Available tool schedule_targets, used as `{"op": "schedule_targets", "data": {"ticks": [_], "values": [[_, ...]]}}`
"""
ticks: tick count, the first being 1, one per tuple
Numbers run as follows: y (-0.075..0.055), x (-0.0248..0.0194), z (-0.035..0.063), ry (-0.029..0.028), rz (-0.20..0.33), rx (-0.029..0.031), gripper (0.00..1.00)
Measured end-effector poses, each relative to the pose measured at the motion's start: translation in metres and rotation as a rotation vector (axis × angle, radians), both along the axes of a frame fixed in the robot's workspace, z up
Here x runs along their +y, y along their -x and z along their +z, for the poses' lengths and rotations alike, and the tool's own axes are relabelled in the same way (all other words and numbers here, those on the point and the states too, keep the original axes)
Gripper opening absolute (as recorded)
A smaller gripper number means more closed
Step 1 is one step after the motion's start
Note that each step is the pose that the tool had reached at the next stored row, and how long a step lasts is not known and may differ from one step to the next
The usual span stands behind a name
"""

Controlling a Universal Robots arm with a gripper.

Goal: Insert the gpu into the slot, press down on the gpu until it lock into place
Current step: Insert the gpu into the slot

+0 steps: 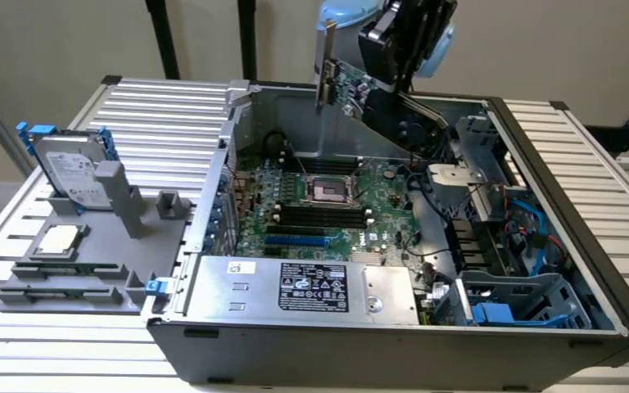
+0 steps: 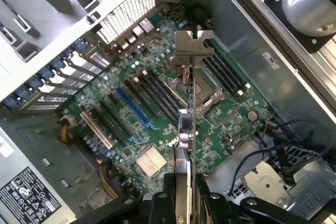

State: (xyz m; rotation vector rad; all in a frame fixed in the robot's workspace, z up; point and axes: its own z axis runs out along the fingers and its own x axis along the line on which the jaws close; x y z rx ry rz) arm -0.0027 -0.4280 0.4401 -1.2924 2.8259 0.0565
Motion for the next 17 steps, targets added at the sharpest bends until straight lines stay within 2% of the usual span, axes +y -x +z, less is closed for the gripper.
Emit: {"op": "schedule_targets", "data": {"ticks": [4,7,10,17], "values": [[0.0,0.0,-0.0022,-0.0005,0.072,-0.0091,0.26],[0.0,0.0,-0.0044,-0.0028,0.126,-0.0133,0.26],[0.0,0.0,-0.0068,-0.0091,0.18,-0.0146,0.26],[0.0,0.0,-0.0122,-0.029,0.308,-0.0171,0.26]]}}
